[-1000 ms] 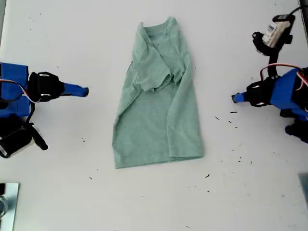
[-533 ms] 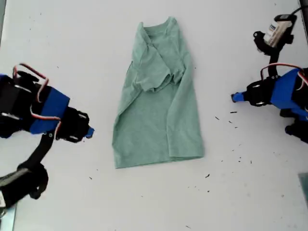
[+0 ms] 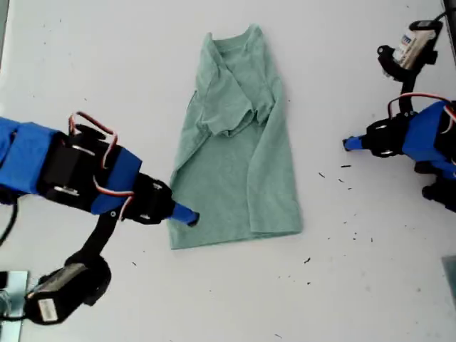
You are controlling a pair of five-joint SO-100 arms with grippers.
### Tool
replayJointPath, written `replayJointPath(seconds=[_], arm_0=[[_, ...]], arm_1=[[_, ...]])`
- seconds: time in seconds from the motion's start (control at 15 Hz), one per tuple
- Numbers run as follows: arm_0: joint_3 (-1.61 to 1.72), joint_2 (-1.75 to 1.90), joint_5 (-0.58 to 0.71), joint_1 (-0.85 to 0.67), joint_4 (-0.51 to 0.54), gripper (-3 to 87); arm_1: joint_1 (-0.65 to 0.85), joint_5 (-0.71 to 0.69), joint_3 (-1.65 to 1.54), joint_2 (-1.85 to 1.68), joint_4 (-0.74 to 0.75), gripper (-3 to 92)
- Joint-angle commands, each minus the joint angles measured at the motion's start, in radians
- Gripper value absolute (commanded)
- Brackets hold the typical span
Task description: Fold t shirt
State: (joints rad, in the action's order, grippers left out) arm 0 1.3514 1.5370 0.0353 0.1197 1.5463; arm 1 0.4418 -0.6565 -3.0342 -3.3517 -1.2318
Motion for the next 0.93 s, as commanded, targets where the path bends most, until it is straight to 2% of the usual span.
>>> replayJointPath(seconds=[0.0,0.2,0.27,0.33,0.4,0.47,0.6,0.67,0.87], arm_0=[[0.170,0.012,0.018,-0.066,-0.150,30.6],[0.477,0.011,0.028,-0.137,-0.423,26.6],[0.577,0.008,0.032,-0.153,-0.551,22.8],[0.612,-0.023,0.023,-0.156,-0.612,16.5],[0.606,-0.044,0.006,-0.153,-0.617,1.8],[0.575,0.012,-0.017,-0.121,-0.589,-0.2],[0.402,0.189,-0.066,-0.074,-0.374,-0.1],[0.383,0.287,-0.060,-0.084,-0.327,-0.1],[0.382,0.414,-0.012,-0.135,-0.288,-0.1]], arm_1=[[-0.014,0.009,-0.011,-0.018,-0.006,2.4],[-0.029,0.009,-0.012,-0.028,-0.011,2.4],[-0.032,0.009,-0.012,-0.029,-0.011,2.4],[-0.035,0.009,-0.012,-0.031,-0.011,2.4],[-0.035,0.009,-0.014,-0.034,-0.012,2.4],[-0.034,0.009,-0.015,-0.034,-0.012,2.4],[-0.032,0.012,-0.015,-0.037,-0.014,2.4],[-0.028,0.012,-0.017,-0.041,-0.015,2.4],[-0.025,0.012,-0.020,-0.052,-0.021,2.4]])
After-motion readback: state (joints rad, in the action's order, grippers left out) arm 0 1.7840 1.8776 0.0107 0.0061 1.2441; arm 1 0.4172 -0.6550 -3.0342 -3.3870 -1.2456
